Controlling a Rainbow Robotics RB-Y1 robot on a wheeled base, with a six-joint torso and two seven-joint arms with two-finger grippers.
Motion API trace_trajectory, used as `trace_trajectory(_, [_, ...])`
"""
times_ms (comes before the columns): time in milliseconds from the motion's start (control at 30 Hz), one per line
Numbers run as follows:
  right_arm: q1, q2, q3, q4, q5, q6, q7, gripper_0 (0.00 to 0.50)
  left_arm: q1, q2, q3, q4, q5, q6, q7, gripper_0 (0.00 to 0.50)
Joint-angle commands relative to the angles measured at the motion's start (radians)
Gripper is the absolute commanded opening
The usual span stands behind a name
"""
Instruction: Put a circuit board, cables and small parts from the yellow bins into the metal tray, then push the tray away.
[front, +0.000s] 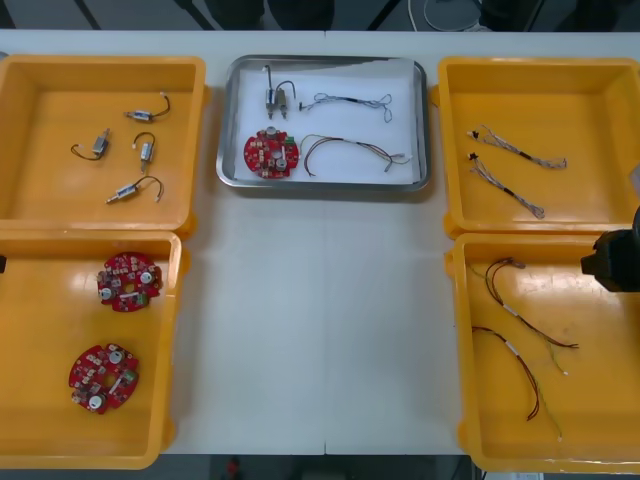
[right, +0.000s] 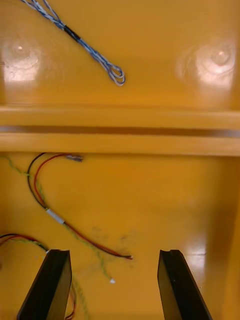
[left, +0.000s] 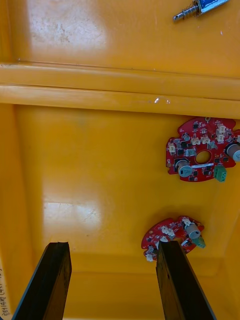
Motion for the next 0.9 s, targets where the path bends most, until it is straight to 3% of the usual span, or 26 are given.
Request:
trace_trajectory(33, [0.075,-0.028,-0.042,-0.082,-0.052,0.003,-0.060,0.500,0.015,-0.007,-0.013,-0.023,-0.009,-0.009,-0.060,0.500])
trace_trajectory(400, [0.165,-0.028,-0.042,-0.107,-0.077,0.003,-0.061,0.500,0.015,-0.007,-0.013,-0.023,-0.009,-0.009,-0.060,0.500])
trace_trajectory(900, [0.176,-0.028,-0.048,-0.107,-0.083,0.003,-0.071,0.500,0.015,-0.007,-0.013,-0.023,-0.009,-0.009,-0.060,0.500])
